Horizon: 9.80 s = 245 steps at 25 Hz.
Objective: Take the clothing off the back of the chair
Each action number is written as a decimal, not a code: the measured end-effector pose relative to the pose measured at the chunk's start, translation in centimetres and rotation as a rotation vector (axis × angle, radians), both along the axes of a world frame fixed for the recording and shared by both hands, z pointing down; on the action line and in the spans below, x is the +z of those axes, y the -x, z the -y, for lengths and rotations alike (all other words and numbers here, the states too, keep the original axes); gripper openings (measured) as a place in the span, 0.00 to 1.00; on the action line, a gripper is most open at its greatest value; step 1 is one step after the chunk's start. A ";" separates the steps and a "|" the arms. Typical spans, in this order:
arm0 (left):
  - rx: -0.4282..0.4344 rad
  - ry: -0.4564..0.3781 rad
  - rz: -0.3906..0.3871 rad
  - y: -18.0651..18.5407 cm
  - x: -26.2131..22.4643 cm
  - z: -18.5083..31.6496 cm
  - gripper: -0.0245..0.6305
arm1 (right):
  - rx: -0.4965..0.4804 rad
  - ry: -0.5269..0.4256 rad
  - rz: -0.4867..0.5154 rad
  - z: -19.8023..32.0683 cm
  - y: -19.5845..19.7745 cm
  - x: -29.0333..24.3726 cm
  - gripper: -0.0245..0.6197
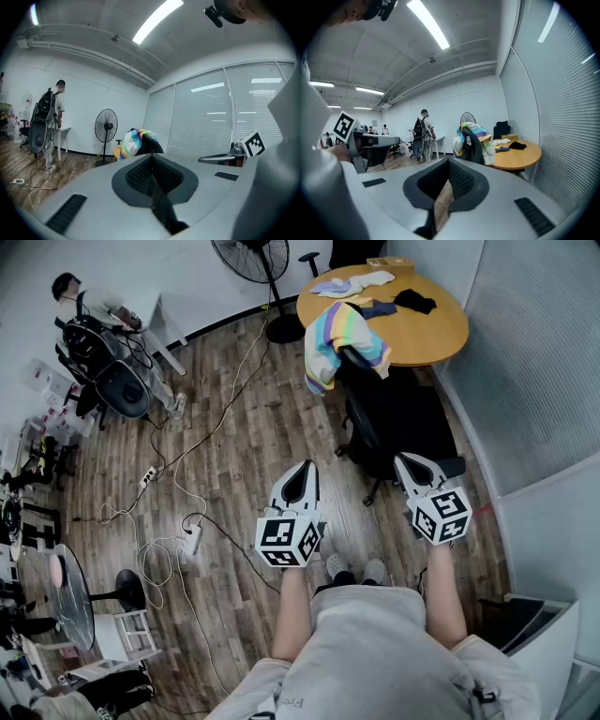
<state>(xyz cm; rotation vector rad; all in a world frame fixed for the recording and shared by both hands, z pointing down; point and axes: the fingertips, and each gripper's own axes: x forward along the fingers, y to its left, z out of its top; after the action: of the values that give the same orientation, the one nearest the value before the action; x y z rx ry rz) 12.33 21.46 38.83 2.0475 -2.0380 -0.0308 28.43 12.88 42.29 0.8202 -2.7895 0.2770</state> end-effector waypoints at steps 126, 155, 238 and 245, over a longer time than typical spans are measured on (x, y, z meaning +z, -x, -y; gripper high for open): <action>0.883 -0.035 0.101 8.0 2.4 34.4 0.56 | -0.625 0.396 0.185 28.6 18.5 0.4 0.38; 0.848 0.034 0.046 7.7 1.8 32.7 0.23 | -0.203 0.184 -0.029 27.9 16.6 -1.1 0.21; 0.537 0.116 0.151 38.4 5.3 33.7 0.22 | -0.063 0.006 -0.139 26.8 45.2 1.8 0.21; 0.524 0.212 0.129 39.2 10.0 32.9 0.22 | -0.017 0.067 -0.151 26.1 45.9 6.7 0.21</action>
<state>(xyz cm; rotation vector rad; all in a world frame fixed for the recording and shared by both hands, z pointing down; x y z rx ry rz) -26.84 -11.41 48.83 2.4161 -1.4299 0.4025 -17.48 -13.26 49.04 0.7676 -2.6310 0.2909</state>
